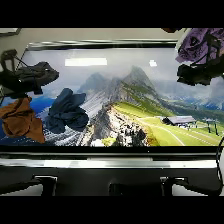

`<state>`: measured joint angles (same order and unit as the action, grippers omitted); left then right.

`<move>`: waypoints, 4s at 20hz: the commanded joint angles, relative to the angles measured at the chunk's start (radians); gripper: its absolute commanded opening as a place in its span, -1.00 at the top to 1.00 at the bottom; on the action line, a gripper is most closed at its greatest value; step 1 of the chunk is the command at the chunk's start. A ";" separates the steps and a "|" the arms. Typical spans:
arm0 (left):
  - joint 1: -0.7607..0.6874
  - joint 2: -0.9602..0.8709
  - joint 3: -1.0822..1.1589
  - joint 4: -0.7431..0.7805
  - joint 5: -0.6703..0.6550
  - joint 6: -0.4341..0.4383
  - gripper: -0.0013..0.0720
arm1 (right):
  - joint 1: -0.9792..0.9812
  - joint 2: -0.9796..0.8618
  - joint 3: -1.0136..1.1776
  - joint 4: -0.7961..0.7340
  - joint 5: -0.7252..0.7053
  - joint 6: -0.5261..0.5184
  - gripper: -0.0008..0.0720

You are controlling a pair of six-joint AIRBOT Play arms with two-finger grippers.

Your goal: Fold the clothes and pants, and hang the long-sleeved shirts on hangers.

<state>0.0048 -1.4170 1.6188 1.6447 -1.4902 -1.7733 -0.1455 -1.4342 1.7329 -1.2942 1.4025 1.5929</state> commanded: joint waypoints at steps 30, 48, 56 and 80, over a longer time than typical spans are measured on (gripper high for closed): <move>-0.623 -0.512 0.092 -0.831 0.736 -0.139 -0.47 | -0.001 0.157 -0.001 -0.208 0.281 -0.027 0.41; -0.045 -0.287 0.091 -0.723 0.356 -0.006 -0.57 | -0.002 -0.389 -0.299 0.400 -0.232 -0.111 -0.17; -0.045 -0.289 0.090 -0.693 0.356 0.005 -0.57 | 0.000 -0.435 -0.299 0.408 -0.309 -0.132 -0.15; -0.203 -0.538 -0.038 -0.859 0.603 0.153 0.92 | -0.001 -0.217 -0.298 0.385 -0.192 -0.139 0.90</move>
<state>-0.1932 -1.9625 1.5543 0.8005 -0.8989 -1.6215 -0.1463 -1.6970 1.4334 -0.9070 1.2095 1.4517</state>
